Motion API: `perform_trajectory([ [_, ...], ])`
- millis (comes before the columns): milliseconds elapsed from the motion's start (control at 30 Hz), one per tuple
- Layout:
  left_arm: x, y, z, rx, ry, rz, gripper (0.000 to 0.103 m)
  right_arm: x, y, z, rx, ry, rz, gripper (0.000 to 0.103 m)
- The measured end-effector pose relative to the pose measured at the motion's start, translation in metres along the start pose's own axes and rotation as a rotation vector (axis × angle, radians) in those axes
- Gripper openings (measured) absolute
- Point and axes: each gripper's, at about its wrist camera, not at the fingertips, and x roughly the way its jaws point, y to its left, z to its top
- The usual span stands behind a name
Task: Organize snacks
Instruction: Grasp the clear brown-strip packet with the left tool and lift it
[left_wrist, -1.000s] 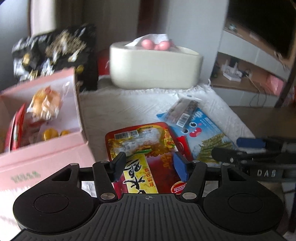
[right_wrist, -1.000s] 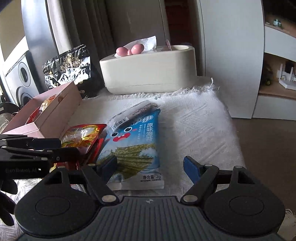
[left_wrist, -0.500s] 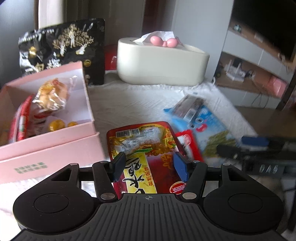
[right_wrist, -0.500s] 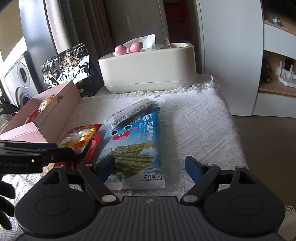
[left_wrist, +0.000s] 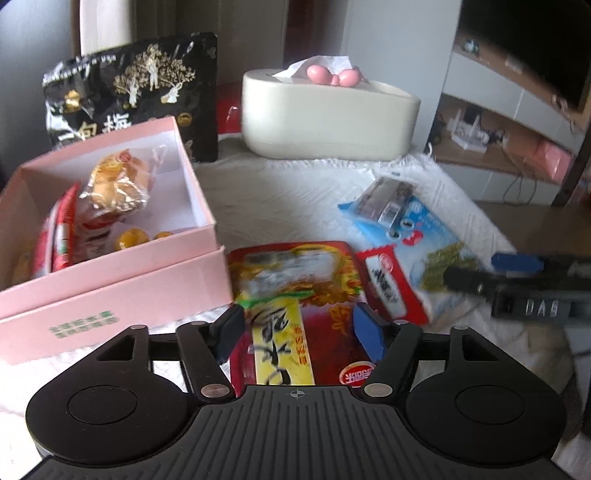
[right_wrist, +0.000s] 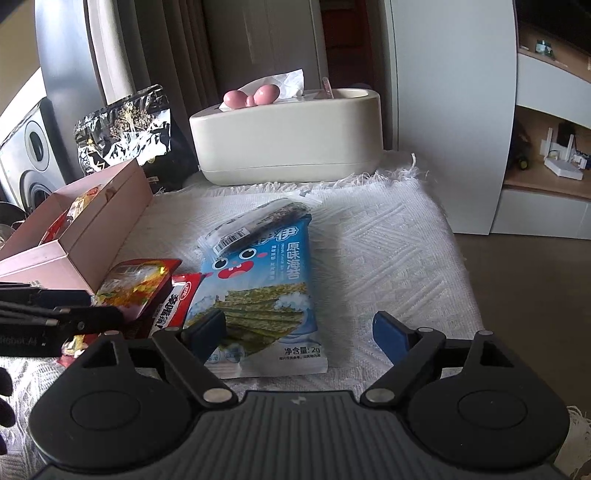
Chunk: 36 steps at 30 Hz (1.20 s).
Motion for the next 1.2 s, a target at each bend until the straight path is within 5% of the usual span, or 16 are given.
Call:
perform_trajectory([
  [200, 0.002, 0.013, -0.005, -0.095, 0.026, -0.049, 0.078, 0.001, -0.004, 0.000, 0.015, 0.003, 0.015, 0.086],
  [433, -0.005, 0.005, 0.002, -0.072, 0.014, -0.094, 0.073, 0.002, -0.003, 0.001, 0.007, 0.011, 0.016, 0.088],
  [600, -0.033, -0.014, 0.027, 0.024, -0.153, -0.194, 0.072, 0.002, -0.002, 0.001, 0.004, 0.011, 0.016, 0.088],
  [733, -0.010, -0.047, 0.065, 0.266, -0.181, -0.241, 0.072, 0.002, -0.004, 0.001, 0.012, 0.009, 0.023, 0.088],
  [800, 0.016, -0.056, 0.084, 0.302, -0.147, -0.225, 0.072, 0.002, -0.005, 0.001, 0.017, 0.008, 0.029, 0.088],
  [967, 0.079, -0.059, 0.115, 0.208, 0.030, -0.265, 0.072, 0.002, -0.007, 0.000, 0.022, 0.006, 0.035, 0.088],
  [1200, 0.112, -0.050, 0.108, 0.143, 0.095, -0.226, 0.069, 0.003, -0.007, 0.001, 0.024, 0.008, 0.042, 0.089],
])
